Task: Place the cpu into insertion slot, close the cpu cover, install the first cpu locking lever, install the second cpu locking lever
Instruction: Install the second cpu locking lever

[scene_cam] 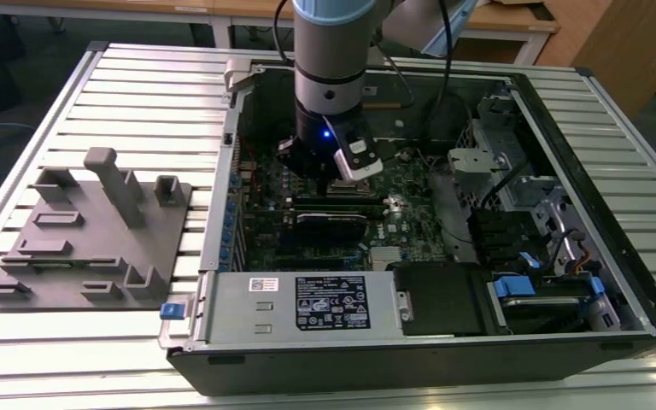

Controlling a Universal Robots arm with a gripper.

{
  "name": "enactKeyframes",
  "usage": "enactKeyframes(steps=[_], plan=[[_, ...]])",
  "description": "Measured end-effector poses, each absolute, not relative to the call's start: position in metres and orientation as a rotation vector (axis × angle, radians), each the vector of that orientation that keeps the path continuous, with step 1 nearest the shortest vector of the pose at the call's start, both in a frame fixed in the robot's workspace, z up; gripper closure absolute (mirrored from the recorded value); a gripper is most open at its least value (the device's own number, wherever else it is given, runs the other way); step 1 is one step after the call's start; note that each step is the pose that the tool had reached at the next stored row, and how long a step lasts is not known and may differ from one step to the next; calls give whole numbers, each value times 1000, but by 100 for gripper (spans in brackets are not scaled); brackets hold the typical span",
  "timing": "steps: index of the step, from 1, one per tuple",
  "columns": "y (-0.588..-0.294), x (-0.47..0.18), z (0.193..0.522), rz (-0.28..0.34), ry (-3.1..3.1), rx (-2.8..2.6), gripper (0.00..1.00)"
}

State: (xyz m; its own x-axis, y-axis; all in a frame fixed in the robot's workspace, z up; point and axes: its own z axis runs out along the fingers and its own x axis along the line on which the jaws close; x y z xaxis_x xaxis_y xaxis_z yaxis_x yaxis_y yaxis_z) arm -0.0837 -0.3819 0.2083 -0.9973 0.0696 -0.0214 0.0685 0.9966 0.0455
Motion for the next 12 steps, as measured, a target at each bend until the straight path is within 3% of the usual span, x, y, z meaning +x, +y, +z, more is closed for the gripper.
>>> enactKeyframes(steps=[12], plan=[[-388, -84, 208, 94, 3116, 108, 90]])
